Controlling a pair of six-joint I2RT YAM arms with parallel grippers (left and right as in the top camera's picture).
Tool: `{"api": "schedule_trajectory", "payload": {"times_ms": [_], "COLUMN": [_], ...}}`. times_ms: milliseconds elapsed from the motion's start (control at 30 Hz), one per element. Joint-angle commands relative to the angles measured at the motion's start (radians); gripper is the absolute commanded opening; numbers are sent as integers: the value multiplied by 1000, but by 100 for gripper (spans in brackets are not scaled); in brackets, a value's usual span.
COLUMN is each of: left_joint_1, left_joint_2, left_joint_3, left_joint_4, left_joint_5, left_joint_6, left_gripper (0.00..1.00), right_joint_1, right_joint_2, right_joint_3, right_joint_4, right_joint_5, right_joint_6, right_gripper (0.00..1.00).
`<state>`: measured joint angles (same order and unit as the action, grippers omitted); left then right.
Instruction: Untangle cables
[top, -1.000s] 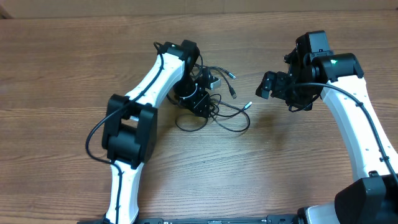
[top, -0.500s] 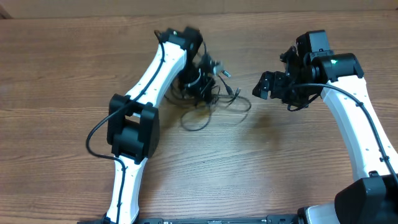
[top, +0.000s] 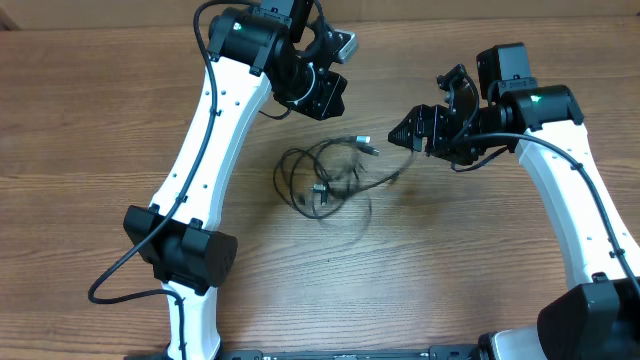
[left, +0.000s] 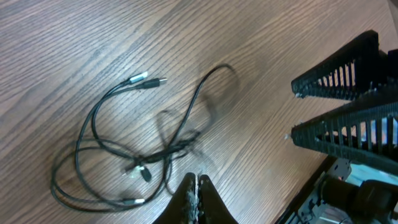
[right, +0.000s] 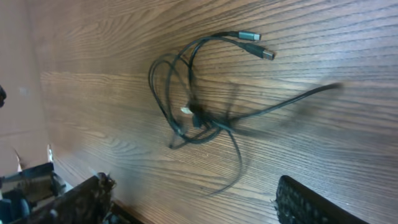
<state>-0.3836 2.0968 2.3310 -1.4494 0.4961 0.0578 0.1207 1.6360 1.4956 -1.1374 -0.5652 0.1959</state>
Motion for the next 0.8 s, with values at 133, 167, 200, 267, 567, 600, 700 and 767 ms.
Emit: {"api": "schedule_trajectory", "payload": {"times_ms": [133,167,200,267,567,600,700,767], "left_joint_1": [11,11,11,11,-9,-10,-11,-11], "left_joint_2": [2,2,3,9,29,29,29,29], "left_joint_3": [8,8,8,7,-208,-242,-377,-468], "left_joint_4": [8,-1,-10,-31,-51,-48,-17,32], "left_joint_5": [-13,-31,-51,-77,101,140,213,259], "left_joint_6": [-42,-43,-43,-43,343,397,497,517], "left_gripper": [4,4,4,4,58,58,56,52], "right_joint_1": [24,24,24,22,-75,-86,-103,-105], "right_joint_2": [9,9,9,9,9,9,9,9], "right_joint_3": [-3,-3,-3,-3,-3,-3,-3,-3], "right_joint_4": [1,-6,-14,-25,-91,-97,-110,-111], "right_joint_5": [-17,-1,35,102,277,277,277,277], "right_joint_6": [-17,-17,-7,26,100,100,99,95], "right_gripper": [79,79,79,81,88,87,84,84]}}
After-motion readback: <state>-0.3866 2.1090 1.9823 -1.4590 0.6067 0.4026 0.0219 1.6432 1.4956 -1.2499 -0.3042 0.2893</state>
